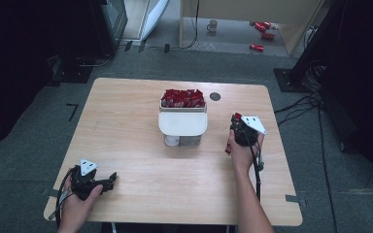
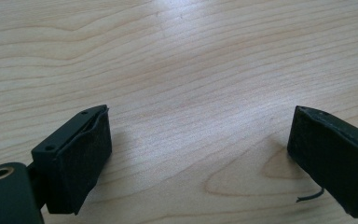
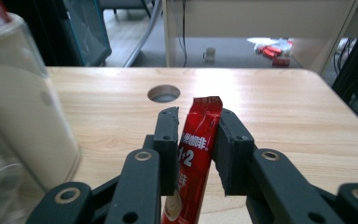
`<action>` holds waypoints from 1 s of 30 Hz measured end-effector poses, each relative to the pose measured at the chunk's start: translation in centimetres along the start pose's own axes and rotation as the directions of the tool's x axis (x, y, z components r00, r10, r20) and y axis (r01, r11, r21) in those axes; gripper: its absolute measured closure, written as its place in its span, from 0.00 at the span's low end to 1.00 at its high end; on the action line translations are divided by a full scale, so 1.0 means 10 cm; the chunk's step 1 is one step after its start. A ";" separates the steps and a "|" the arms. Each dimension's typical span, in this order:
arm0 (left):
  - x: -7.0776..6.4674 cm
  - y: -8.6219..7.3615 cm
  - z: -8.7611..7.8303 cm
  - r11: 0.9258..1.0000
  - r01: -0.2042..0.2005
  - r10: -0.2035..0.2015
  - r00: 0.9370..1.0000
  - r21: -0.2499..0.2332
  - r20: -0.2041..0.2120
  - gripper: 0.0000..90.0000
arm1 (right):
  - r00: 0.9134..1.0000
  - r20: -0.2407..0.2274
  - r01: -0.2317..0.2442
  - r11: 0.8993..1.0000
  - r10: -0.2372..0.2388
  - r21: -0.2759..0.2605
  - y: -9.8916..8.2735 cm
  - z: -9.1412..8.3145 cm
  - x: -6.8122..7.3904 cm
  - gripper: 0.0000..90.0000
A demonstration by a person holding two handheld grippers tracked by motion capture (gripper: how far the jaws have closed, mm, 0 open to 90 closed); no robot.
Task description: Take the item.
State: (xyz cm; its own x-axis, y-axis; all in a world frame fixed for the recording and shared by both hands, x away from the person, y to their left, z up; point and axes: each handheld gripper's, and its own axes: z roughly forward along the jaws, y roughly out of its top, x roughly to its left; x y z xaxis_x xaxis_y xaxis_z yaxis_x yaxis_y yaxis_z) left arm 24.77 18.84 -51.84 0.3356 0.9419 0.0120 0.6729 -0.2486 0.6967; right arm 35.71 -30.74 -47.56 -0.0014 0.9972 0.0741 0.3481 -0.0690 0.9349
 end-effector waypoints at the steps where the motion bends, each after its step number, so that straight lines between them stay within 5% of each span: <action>1: 0.00 0.00 0.00 1.000 0.000 0.000 1.000 0.000 0.000 0.07 | 1.000 -0.004 -0.003 1.000 0.004 0.006 0.00 0.04 -0.01 0.82; 17: 0.00 0.00 0.00 1.000 0.000 0.000 1.000 -0.001 0.000 0.07 | 1.000 -0.010 -0.008 0.988 0.010 0.153 -0.18 0.39 -0.02 0.76; 28: 0.00 0.00 0.00 1.000 0.000 0.000 1.000 -0.001 0.000 0.07 | 0.998 -0.049 -0.019 0.990 0.026 0.138 -0.08 0.26 -0.07 0.56; 30: 0.00 0.00 0.00 1.000 0.000 0.000 1.000 0.000 0.000 0.07 | 0.999 -0.050 0.013 0.991 -0.006 0.132 -0.07 0.15 -0.06 0.55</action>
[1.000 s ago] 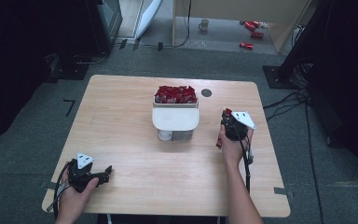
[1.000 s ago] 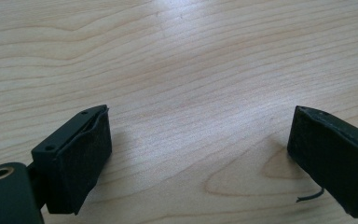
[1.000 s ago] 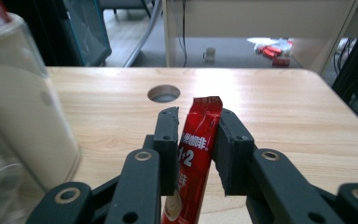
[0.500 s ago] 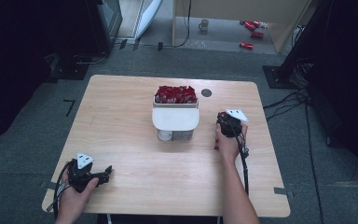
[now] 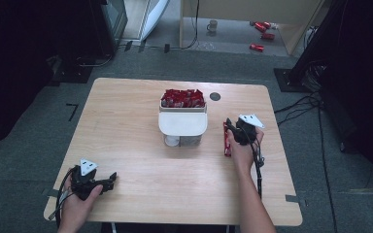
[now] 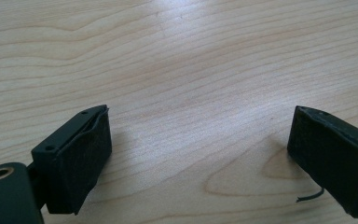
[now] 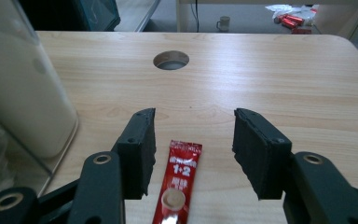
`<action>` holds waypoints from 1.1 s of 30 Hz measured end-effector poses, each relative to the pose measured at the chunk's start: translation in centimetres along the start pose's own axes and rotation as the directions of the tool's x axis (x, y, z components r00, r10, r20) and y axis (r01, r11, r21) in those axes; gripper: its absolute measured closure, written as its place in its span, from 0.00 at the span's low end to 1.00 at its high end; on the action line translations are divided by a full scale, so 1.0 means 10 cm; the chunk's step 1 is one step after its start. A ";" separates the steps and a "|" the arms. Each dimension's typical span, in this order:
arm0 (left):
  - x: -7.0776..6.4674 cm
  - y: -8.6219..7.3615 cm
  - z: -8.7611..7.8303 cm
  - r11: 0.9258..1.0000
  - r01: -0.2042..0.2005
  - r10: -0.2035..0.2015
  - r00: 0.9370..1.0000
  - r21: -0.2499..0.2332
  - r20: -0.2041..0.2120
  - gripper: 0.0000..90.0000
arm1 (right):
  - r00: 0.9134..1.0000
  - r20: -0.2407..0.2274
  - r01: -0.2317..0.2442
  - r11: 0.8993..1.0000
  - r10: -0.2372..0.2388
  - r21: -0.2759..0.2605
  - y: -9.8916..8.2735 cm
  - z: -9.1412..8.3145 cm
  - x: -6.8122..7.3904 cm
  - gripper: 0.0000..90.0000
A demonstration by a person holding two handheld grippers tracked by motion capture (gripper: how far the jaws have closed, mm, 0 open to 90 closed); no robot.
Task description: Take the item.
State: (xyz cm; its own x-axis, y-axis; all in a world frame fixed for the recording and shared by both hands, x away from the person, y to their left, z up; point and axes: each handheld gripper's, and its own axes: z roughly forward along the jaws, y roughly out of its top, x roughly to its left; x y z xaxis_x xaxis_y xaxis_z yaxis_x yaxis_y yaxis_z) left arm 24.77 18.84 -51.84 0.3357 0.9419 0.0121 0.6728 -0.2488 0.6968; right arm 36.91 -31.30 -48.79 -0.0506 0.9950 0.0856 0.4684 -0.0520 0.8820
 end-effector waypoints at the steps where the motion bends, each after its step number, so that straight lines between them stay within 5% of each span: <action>1: 0.00 0.00 0.00 1.000 0.000 0.000 1.000 0.000 0.000 0.07 | 1.000 0.000 0.000 1.000 0.000 0.000 0.00 0.00 0.00 0.55; 7: 0.00 0.00 0.00 1.000 0.000 0.000 1.000 0.000 0.000 0.07 | 0.999 0.020 0.047 0.999 -0.047 0.005 -0.10 -0.25 -0.03 0.45; 18: 0.00 0.00 0.00 1.000 0.000 0.000 1.000 0.001 0.000 0.07 | 0.999 0.012 0.052 0.997 -0.053 0.058 -0.44 -0.71 -0.24 0.15; 33: 0.00 0.00 0.00 1.000 -0.001 0.001 1.000 0.001 0.000 0.07 | 0.997 0.019 0.065 0.983 -0.069 0.172 -0.94 -1.16 -0.59 0.06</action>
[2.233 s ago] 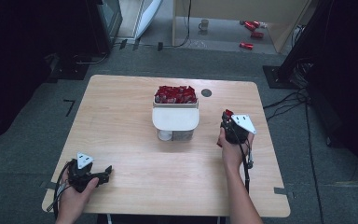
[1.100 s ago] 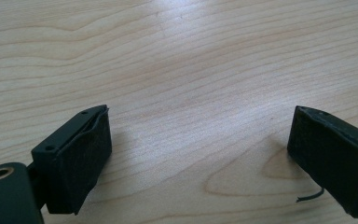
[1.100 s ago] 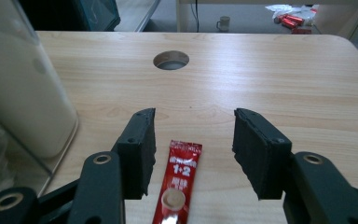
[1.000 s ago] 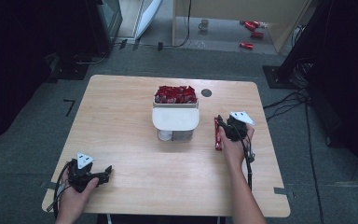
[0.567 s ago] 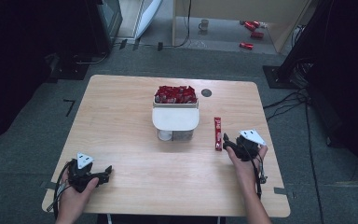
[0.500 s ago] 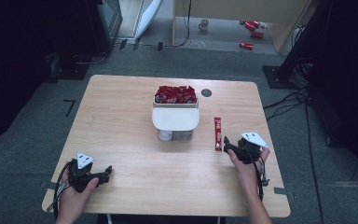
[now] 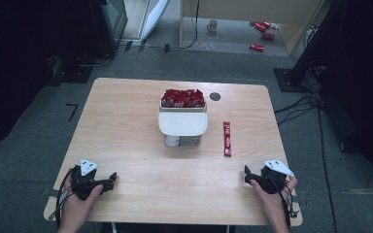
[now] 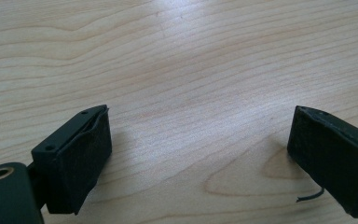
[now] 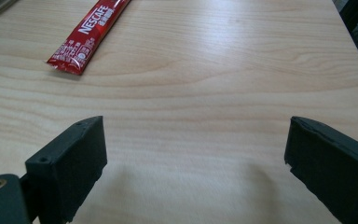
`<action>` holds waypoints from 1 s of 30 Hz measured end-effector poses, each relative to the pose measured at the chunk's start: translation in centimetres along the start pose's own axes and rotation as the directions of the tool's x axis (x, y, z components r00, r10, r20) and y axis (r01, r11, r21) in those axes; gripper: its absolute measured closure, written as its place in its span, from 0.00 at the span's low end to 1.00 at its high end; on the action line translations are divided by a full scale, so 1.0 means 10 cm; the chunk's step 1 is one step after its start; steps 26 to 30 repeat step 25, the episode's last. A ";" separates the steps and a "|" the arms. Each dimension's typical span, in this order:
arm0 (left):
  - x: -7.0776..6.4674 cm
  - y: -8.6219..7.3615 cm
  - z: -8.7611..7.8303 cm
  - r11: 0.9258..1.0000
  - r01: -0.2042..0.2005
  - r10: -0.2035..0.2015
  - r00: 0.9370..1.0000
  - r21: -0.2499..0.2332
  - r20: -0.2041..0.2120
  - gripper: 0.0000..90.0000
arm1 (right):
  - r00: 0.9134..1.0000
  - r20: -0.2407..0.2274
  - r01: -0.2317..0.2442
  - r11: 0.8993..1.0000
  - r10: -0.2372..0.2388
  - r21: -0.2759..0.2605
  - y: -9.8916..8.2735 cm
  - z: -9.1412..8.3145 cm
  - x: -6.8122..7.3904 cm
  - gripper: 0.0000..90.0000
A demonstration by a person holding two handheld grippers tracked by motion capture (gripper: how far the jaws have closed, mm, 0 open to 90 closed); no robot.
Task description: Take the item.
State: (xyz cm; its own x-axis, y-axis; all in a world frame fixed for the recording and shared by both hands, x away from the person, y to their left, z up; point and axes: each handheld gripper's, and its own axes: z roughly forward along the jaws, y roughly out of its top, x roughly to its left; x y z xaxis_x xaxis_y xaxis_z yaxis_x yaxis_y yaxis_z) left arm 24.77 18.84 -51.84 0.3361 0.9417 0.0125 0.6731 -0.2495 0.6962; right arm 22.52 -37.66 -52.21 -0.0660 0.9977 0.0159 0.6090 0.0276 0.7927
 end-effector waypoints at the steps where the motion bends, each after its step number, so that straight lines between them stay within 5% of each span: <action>1: 0.00 0.00 0.00 1.000 0.000 0.000 1.000 0.000 0.000 0.07 | 1.000 0.000 0.000 1.000 0.000 0.000 0.00 0.00 0.00 0.06; 8: 0.00 0.00 0.00 1.000 0.000 0.000 1.000 0.000 0.000 0.07 | 0.999 0.044 -0.002 0.996 -0.001 0.088 -0.14 -0.13 -0.09 0.06; 11: 0.00 0.00 0.00 1.000 0.000 0.000 1.000 -0.001 0.000 0.07 | 0.999 0.020 -0.030 0.994 0.028 0.107 -0.14 -0.13 -0.14 0.06; 30: 0.00 0.00 0.00 1.000 0.000 0.000 1.000 0.000 0.000 0.07 | 0.999 0.019 -0.031 0.994 0.029 0.108 -0.14 -0.13 -0.14 0.06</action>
